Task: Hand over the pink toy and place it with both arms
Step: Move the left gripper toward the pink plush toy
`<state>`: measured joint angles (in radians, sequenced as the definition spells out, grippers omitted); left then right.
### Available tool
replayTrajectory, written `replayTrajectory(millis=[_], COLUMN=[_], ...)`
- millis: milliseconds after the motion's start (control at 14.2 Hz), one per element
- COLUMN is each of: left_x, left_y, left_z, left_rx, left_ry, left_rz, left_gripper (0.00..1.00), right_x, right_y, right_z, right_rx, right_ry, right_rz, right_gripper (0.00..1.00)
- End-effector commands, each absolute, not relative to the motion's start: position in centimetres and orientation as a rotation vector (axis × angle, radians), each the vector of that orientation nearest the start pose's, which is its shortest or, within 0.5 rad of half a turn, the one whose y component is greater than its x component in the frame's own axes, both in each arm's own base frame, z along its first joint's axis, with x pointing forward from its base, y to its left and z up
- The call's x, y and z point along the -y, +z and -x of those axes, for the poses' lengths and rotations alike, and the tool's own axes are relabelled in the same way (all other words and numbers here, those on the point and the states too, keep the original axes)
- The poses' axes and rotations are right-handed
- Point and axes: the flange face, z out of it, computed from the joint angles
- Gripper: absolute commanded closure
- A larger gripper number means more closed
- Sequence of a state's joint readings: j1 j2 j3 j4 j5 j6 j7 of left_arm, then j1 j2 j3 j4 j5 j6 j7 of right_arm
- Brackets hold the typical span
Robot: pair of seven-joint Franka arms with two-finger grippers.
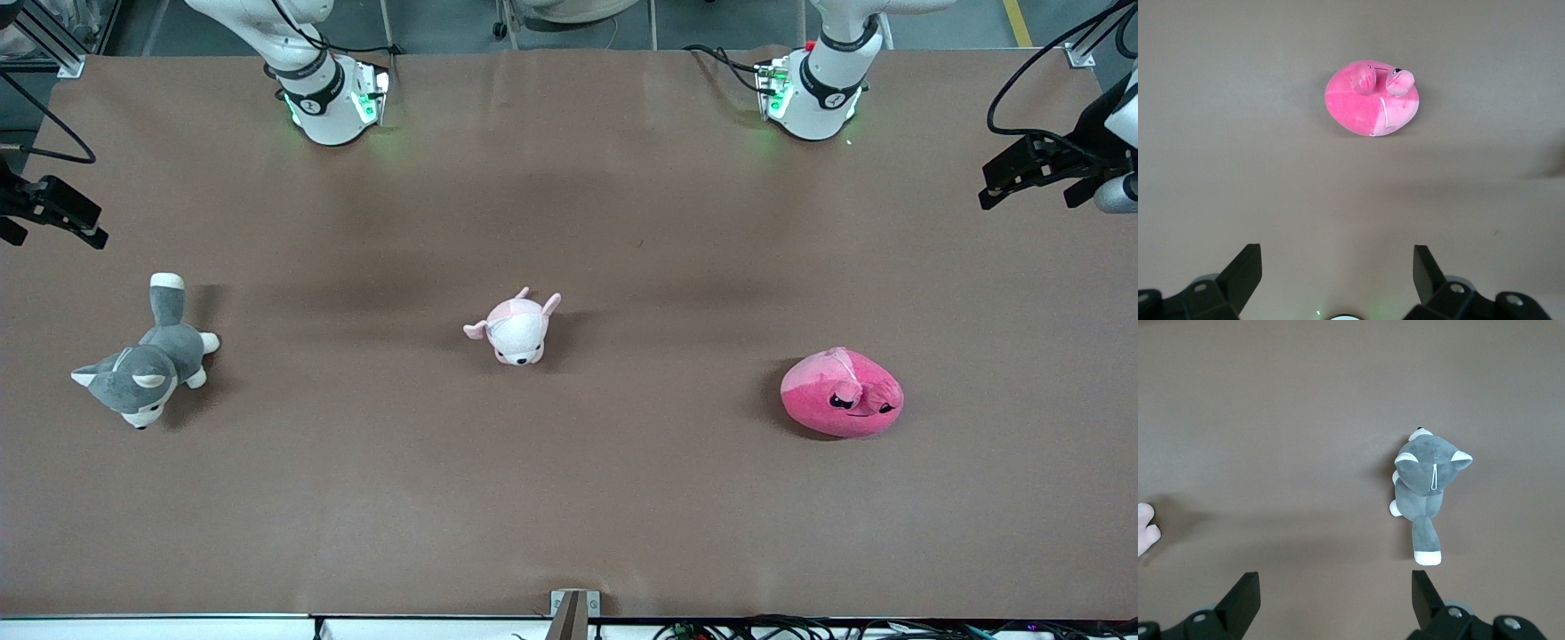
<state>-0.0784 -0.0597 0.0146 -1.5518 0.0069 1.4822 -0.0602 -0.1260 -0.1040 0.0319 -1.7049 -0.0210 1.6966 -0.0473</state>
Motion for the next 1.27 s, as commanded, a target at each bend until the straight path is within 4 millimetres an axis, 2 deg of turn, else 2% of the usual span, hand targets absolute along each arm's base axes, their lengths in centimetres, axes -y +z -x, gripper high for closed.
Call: replayTrajectory(millis=[0, 281, 492, 633, 915, 1196], left_x=[3.3, 3.1, 3.3, 3.4, 4.9, 4.3], left_y=[66.1, 65.4, 63.6, 60.5, 52.5, 46.6], left_z=[-52.6, -53.2, -55.4, -58.0, -63.7, -66.9], left_rx=[-0.021, -0.021, -0.022, -0.017, -0.014, 0.015], left_ry=[0.029, 0.045, 0.072, 0.057, -0.005, -0.06], left_rz=[3.138, 3.136, 3.138, 3.135, 3.135, 3.149], left_gripper=[0.0, 0.0, 0.0, 0.0, 0.0, 0.0], right_x=[5.1, 5.1, 4.8, 4.8, 4.5, 5.0], right_y=[63.3, 63.3, 63.4, 63.3, 63.3, 63.3], right_z=[-52.7, -52.7, -52.7, -52.7, -52.7, -52.7], right_rx=[-0.086, -0.086, -0.079, -0.081, -0.069, -0.091], right_ry=[-0.136, -0.138, -0.141, -0.136, -0.136, -0.138], right_rz=[3.166, 3.166, 3.165, 3.165, 3.165, 3.164], right_gripper=[0.0, 0.0, 0.0, 0.0, 0.0, 0.0])
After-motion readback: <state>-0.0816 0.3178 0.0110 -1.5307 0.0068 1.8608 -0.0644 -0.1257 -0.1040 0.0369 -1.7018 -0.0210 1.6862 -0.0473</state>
